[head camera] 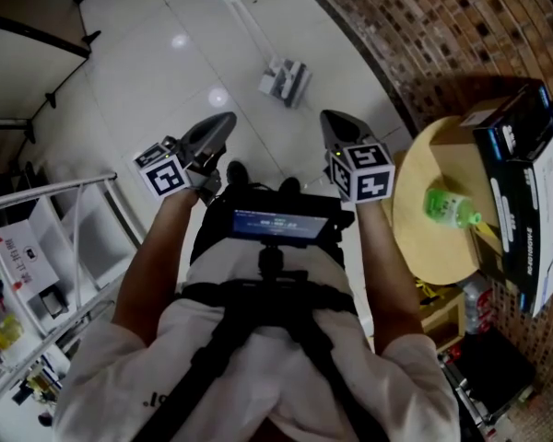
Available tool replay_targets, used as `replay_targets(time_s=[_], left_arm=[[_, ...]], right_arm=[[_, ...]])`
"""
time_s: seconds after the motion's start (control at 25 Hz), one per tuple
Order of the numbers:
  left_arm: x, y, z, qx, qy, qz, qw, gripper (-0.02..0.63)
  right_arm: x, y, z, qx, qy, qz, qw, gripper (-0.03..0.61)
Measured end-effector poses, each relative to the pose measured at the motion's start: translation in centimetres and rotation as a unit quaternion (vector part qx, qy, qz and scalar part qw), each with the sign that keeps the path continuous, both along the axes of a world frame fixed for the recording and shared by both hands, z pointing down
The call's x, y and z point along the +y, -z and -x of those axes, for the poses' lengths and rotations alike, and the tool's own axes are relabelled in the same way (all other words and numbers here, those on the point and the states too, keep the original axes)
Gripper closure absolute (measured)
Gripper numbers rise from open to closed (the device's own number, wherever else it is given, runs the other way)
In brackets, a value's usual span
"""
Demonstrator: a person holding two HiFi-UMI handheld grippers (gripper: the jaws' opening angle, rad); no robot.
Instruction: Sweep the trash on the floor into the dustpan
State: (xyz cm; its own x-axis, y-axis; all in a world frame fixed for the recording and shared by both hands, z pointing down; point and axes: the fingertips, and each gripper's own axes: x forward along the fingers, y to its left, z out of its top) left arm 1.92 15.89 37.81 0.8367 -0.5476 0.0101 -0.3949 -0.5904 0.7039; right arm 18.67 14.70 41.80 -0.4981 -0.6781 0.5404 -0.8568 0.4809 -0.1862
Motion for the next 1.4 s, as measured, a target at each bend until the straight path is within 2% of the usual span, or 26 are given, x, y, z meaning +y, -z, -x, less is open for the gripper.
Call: replay_targets(time_s=[0.24,0.6,0.76,0.92,1.0,1.16,1.4], left_arm=[[1.5,0.6,0.9,-0.004,-0.009,0.012,0.9999,0.614],[2.5,1.0,5.4,-0.034,-0.039,0.000,0.9987,0.614],[2.7,0.8,7.0,-0.031,-0.053,0.007,0.9981,0.614],[3.2,1.4,7.5,-0.015,-0.081,-0.002,0.9966,0.614],[3.4,1.7,7.8,-0.019,-0.087,-0.007,0.9960,0.614],[3.2,2.2,8.5,-0.038,-0.077,-0.020,0.9961,0.614],[2.8,3.8,8.4,-0.029,-0.043,-0.027,0.9983,0.614]], right_arm=[[1.4,1.6,2.4,-0.024,0.001,0.000,1.000,0.578],[2.8,1.6,6.9,0.002,-0.014,0.014,1.000,0.578],[3.9,1.6,8.1,0.006,-0.035,0.018,0.999,0.578],[4.7,2.3,9.3,0.010,-0.050,0.012,0.999,0.578],[5.0,2.8,9.7,0.015,-0.051,0.009,0.999,0.578],[4.9,3.5,9.7,0.021,-0.046,-0.001,0.999,0.578],[4.5,5.3,8.8,0.024,-0.035,-0.019,0.999,0.578]])
